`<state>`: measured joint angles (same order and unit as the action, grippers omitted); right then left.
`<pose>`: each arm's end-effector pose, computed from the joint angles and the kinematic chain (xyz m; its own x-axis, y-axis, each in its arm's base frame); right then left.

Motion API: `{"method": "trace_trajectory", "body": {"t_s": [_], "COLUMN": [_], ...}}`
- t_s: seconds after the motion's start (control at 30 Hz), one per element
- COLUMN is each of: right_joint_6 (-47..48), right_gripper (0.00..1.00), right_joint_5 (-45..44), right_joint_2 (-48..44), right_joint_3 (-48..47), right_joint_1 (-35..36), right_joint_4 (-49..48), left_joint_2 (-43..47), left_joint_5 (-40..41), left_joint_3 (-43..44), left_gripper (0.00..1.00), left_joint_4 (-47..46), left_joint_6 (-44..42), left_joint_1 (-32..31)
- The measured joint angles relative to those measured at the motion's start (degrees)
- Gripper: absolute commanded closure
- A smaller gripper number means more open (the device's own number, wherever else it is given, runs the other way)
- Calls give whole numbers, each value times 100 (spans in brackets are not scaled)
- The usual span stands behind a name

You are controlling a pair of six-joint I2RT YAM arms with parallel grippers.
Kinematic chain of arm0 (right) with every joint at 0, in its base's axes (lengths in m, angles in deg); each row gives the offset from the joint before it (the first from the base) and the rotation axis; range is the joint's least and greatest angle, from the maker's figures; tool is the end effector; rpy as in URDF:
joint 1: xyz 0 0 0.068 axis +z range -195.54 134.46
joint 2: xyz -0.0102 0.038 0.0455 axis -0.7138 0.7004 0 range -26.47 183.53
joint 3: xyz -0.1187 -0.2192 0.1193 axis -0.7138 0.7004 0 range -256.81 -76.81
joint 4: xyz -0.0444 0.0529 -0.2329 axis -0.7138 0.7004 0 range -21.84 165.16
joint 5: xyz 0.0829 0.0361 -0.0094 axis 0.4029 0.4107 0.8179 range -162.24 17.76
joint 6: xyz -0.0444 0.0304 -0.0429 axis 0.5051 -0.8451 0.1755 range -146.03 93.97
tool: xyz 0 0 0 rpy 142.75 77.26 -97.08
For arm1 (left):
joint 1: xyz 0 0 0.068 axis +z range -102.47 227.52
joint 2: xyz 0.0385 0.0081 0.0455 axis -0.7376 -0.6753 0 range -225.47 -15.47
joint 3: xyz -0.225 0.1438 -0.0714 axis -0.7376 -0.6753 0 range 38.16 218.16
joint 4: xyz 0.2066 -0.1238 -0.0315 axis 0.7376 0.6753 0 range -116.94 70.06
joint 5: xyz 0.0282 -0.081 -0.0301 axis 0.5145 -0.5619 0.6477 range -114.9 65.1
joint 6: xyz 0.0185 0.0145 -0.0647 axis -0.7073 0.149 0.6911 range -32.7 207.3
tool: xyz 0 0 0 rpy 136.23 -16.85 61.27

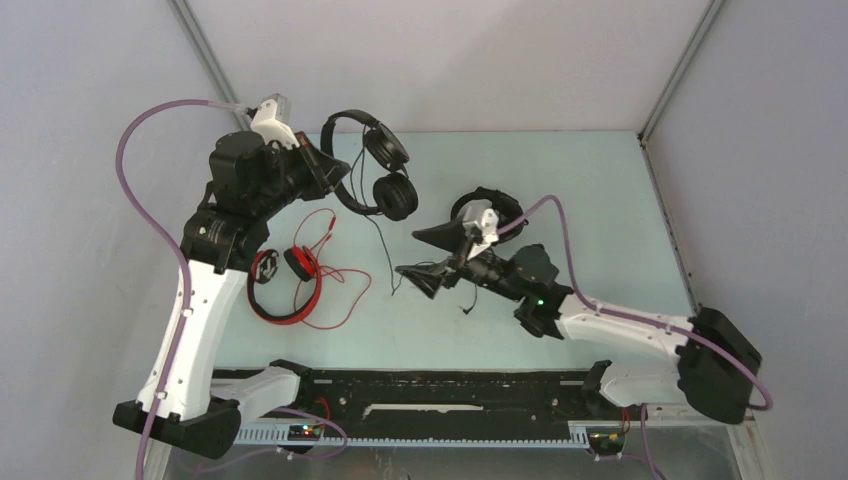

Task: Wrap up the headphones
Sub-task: Wrap the headphones cable around the headphones.

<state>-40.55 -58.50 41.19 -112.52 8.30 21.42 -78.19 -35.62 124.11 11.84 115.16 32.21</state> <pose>0.1456 0.2216 0.3255 -0.0849 0.2967 -0.9512 -0.9281 0.3237 0.1838 0.1944 -0.0641 0.4608 -0.4306 -0.3582 -0.8284 0.2614 0.8290 -0.4944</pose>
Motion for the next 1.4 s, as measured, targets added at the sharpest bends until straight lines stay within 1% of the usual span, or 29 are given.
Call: {"method": "trace_trajectory", "body": {"t_s": [0.1,0.23,0.4,0.43,0.47,0.5,0.53,0.57,0.6,0.63,0.87,1.13,1.3,1.4], "right_joint_6": [214,367,450,437,407,382,343,302,260,238,98,-55,-153,-166], "right_gripper": [19,21,35,41,53,69,82,90,97,100,100,100,100,100], "right_joint_5": [87,-48,-168,-140,-83,-35,35,98,142,162,164,153,280,348], "right_joint_2": [671,1478,2175,2275,2352,2406,2465,2516,2540,2546,2546,2544,2387,2052], "right_joint_3": [-535,-997,-1167,-1167,-1167,-1167,-1165,-1147,-1099,-1019,-205,-11,22,39], "right_joint_1": [299,382,378,378,378,378,378,378,378,378,345,-22,-385,-675], "right_joint_4": [-332,-660,-846,-841,-841,-848,-861,-879,-890,-925,-1244,-1626,-1563,-1279], "left_joint_2": [-11,-26,-74,-101,-120,-155,-184,-219,-269,-310,-393,-448,-409,-210], "left_joint_5": [-55,-116,-149,-144,-142,-140,-138,-122,-101,-87,-52,-341,-745,-839], "left_joint_3": [0,0,0,2,4,9,15,31,79,120,407,651,638,400], "left_gripper": [100,100,100,100,100,100,100,100,100,100,100,100,100,100], "left_joint_4": [-2,-7,-4,-2,-2,-2,0,7,39,46,94,203,428,625], "left_joint_6": [2,2,2,0,0,-4,-9,-13,-37,-48,-26,-13,-461,-916], "left_joint_1": [-28,-70,-85,-85,-85,-85,-85,-85,-85,-83,-7,7,7,-4]}}
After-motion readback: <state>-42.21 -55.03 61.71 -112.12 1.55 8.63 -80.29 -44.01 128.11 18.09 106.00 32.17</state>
